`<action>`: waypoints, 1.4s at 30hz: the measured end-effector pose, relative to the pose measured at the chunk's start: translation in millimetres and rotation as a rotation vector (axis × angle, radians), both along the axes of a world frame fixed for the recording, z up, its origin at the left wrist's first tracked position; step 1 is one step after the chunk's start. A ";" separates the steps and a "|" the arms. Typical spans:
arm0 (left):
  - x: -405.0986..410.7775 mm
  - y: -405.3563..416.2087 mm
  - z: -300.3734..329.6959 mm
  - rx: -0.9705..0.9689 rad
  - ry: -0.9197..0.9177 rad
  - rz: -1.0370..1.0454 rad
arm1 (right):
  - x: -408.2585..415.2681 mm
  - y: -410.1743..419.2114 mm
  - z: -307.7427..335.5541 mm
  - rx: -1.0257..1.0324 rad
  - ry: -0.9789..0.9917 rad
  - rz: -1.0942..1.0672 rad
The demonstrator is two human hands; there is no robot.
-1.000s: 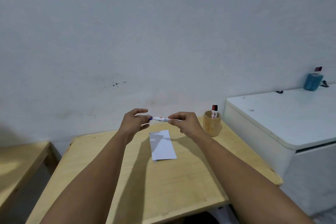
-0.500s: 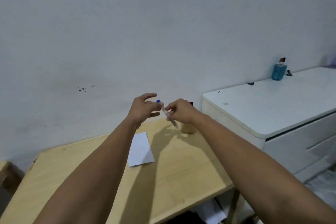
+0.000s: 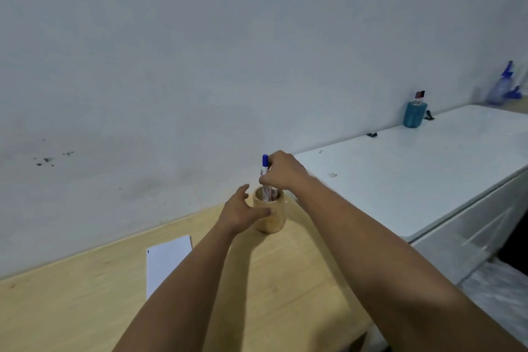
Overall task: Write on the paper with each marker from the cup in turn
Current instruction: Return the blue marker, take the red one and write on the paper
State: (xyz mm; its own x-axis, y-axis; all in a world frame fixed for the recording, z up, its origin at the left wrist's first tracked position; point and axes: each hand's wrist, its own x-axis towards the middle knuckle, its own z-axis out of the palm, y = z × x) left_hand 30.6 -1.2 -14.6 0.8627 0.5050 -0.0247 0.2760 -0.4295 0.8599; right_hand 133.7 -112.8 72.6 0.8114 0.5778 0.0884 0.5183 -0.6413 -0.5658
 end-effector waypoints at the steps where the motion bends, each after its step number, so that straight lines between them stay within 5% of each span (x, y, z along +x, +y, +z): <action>1: 3.9 -1.0 -2.1 -0.029 -0.010 -0.013 | 2.4 1.8 -2.0 -0.004 -0.006 -0.001; 8: 14.7 -10.1 -10.5 -0.052 -0.118 -0.006 | 7.4 13.9 -10.9 -0.026 -0.126 -0.138; 16: 14.9 -8.3 -14.4 -0.046 -0.146 0.000 | 9.3 24.2 -20.7 -0.165 -0.033 -0.226; 30: 16.5 -9.5 -14.2 0.018 -0.104 0.013 | 7.7 -1.2 -7.1 -0.265 0.029 -0.077; 34: 17.3 -9.8 -13.5 0.039 -0.066 0.000 | 8.2 -7.8 2.5 -0.081 0.045 -0.080; 42: -16.3 1.9 23.5 0.188 -0.027 0.017 | -6.0 -0.1 38.6 0.626 0.074 0.014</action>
